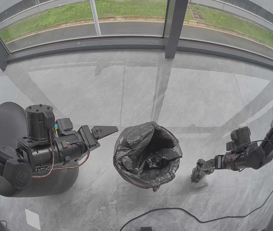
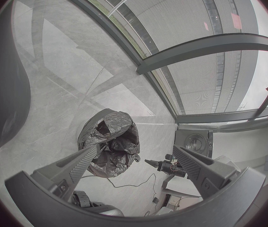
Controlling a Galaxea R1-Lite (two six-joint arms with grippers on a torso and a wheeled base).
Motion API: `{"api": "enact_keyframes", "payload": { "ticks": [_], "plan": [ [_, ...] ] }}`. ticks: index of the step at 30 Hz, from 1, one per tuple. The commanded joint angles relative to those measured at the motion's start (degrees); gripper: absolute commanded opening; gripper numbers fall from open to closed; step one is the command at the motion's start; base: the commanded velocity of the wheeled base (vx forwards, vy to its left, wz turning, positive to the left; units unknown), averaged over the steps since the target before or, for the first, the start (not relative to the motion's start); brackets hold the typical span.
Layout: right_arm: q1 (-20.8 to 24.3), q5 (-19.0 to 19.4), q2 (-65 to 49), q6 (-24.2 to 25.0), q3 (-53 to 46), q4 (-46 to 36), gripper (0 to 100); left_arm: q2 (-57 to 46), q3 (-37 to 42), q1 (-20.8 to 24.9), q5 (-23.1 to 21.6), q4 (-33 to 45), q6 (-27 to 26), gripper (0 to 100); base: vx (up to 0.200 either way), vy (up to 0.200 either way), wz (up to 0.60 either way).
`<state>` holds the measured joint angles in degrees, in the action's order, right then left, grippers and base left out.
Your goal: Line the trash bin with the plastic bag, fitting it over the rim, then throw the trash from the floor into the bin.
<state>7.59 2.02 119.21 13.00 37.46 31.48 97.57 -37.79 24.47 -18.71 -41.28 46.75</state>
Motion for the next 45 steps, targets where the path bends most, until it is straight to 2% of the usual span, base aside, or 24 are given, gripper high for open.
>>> {"api": "enact_keyframes", "payload": {
  "ticks": [1,5,8,9,12,18,23,31,36,38,40,45],
  "plan": [
    [-2.5,0.5,5.2,-1.4,3.3,0.0,100,0.1,-0.1,-0.3,0.1,0.0,0.0,100,0.000,0.000,0.00],
    [-2.5,1.5,7.4,-1.7,8.5,-1.1,100,0.8,-0.1,-0.4,0.1,-0.1,0.0,100,0.000,0.000,0.00],
    [-2.2,2.5,8.8,-1.6,12.1,-4.9,100,1.0,-0.2,-0.5,0.0,-0.1,0.0,100,0.000,0.000,0.00],
    [-2.1,2.9,9.7,-1.2,13.9,-9.8,100,1.1,-0.2,-0.7,0.0,-0.2,0.0,100,0.000,0.000,0.00],
    [-2.1,3.5,10.9,-1.2,14.9,-11.3,100,1.3,-0.2,-1.2,0.0,-0.2,0.0,100,0.000,0.000,0.00],
    [-2.0,3.4,13.6,-1.3,18.3,-13.4,100,2.9,-0.4,-1.3,0.0,-0.3,0.0,100,0.000,0.000,0.00],
    [-0.7,3.3,13.7,-1.3,22.7,-22.6,100,3.1,-0.4,-1.3,0.0,-0.3,0.0,100,0.000,0.000,0.00],
    [0.4,2.9,15.6,-2.6,27.1,-26.4,100,3.2,-0.4,-1.4,0.0,-0.4,0.0,100,0.000,0.000,0.00],
    [0.6,2.8,16.6,-4.4,32.3,-34.7,100,3.2,-0.5,-1.6,0.0,-0.4,0.0,100,0.000,0.000,0.00],
    [0.6,2.9,16.6,-4.5,32.3,-34.9,100,3.2,-0.5,-1.6,0.0,-0.4,0.0,100,0.000,0.000,0.00],
    [0.6,2.7,16.9,-6.7,34.2,-38.9,100,3.5,-0.5,-1.8,0.0,-0.4,0.0,100,0.000,0.000,0.00],
    [0.5,2.2,17.7,-7.2,36.5,-42.4,100,3.7,-0.5,-1.8,0.0,-0.4,0.0,100,0.000,0.000,0.00]
  ]
}}
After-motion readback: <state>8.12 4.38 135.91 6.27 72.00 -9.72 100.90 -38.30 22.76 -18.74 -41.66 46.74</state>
